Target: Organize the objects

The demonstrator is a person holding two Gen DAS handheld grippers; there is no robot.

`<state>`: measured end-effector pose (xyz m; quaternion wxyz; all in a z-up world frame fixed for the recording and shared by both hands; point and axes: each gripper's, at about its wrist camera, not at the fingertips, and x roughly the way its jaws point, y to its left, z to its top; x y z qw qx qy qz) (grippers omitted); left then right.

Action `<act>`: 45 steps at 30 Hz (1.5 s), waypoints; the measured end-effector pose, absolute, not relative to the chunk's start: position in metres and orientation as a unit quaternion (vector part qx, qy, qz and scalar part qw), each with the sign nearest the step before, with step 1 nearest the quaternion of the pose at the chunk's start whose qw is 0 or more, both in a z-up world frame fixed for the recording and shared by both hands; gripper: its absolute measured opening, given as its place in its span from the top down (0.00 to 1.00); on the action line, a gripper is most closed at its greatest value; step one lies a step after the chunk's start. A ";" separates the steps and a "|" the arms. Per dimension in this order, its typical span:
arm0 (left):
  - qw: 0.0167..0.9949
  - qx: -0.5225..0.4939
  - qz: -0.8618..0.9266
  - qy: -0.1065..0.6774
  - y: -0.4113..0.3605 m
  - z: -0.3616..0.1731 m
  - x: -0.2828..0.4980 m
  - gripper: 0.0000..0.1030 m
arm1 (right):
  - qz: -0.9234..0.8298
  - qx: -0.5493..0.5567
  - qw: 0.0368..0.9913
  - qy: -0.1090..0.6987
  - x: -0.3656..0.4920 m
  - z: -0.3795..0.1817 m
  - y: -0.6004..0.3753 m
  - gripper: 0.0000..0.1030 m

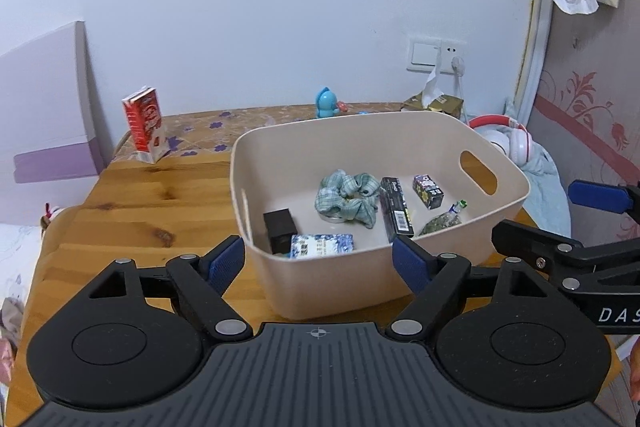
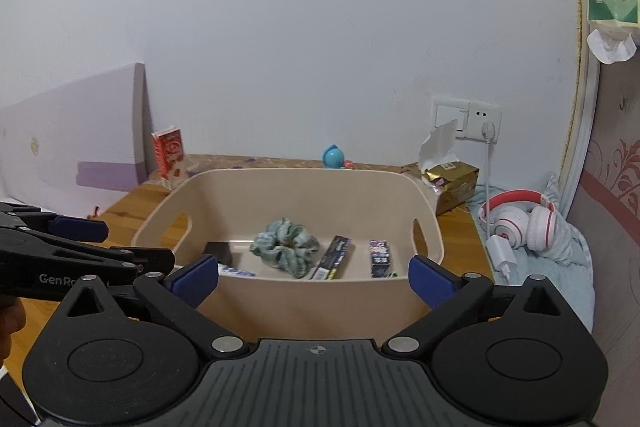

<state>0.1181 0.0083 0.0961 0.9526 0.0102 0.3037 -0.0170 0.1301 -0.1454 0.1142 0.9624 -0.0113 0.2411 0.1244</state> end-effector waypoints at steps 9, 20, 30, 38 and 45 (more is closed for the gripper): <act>0.956 0.015 -0.008 0.294 0.010 0.110 0.077 0.20 | 0.131 0.001 0.964 0.230 0.099 0.118 -0.152 0.00; 0.961 0.018 0.000 0.276 0.009 0.114 0.025 0.15 | 0.122 -0.021 0.967 0.222 0.055 0.118 -0.150 0.00; 0.965 0.020 0.004 0.263 0.008 0.107 -0.009 0.13 | 0.117 -0.020 0.971 0.209 0.019 0.118 -0.153 0.00; 0.968 0.026 0.004 0.250 0.007 0.106 -0.030 0.13 | 0.115 -0.014 0.970 0.215 0.007 0.110 -0.158 0.00; 0.971 0.027 0.003 0.237 0.008 0.111 -0.049 0.13 | 0.112 -0.004 0.970 0.214 -0.001 0.107 -0.163 0.00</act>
